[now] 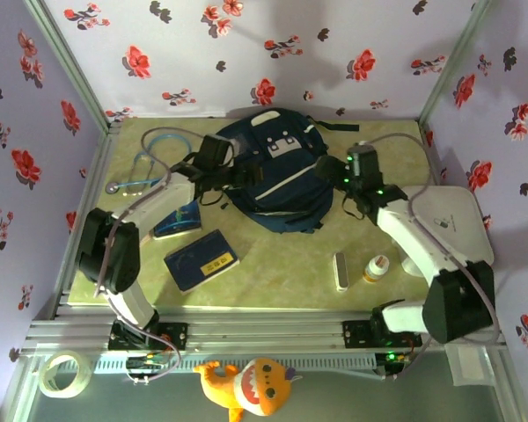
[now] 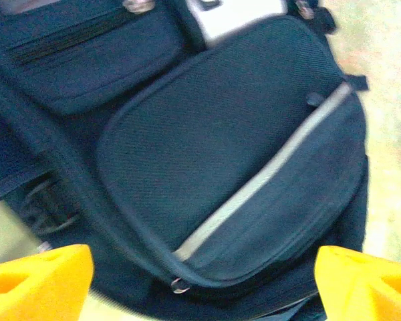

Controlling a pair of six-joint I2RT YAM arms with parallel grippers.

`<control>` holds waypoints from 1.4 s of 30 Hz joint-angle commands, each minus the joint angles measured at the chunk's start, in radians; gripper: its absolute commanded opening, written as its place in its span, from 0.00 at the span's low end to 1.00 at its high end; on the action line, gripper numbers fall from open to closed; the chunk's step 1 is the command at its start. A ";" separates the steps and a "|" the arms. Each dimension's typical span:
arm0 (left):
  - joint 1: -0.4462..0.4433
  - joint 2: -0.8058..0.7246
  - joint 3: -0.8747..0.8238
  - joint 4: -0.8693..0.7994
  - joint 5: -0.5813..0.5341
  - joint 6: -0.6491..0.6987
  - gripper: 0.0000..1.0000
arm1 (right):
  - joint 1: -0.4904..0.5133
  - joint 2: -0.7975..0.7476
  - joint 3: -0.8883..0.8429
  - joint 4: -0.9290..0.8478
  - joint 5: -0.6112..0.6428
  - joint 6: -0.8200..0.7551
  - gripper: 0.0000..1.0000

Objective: Pack the student bag

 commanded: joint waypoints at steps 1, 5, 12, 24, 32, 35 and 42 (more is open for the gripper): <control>0.046 -0.033 -0.090 0.009 -0.041 -0.058 0.92 | 0.063 0.088 0.074 -0.032 -0.026 -0.055 0.88; 0.080 0.033 -0.079 0.037 -0.021 -0.080 0.95 | 0.098 0.171 0.110 -0.003 -0.071 -0.027 0.88; 0.094 0.261 0.111 0.045 0.038 -0.084 0.96 | 0.110 0.167 0.096 0.005 -0.087 -0.004 0.88; 0.086 0.462 0.294 0.105 0.236 -0.039 0.96 | 0.112 0.080 0.017 0.014 -0.078 0.008 0.89; 0.100 0.283 0.182 0.020 0.172 0.053 0.99 | 0.188 0.053 0.020 -0.016 -0.068 -0.030 0.88; 0.121 0.150 0.076 -0.007 0.119 0.070 1.00 | 0.282 0.078 0.053 -0.071 -0.025 -0.078 0.88; 0.227 -0.173 -0.166 -0.028 0.000 0.060 1.00 | 0.530 0.257 0.166 -0.186 0.075 -0.152 0.87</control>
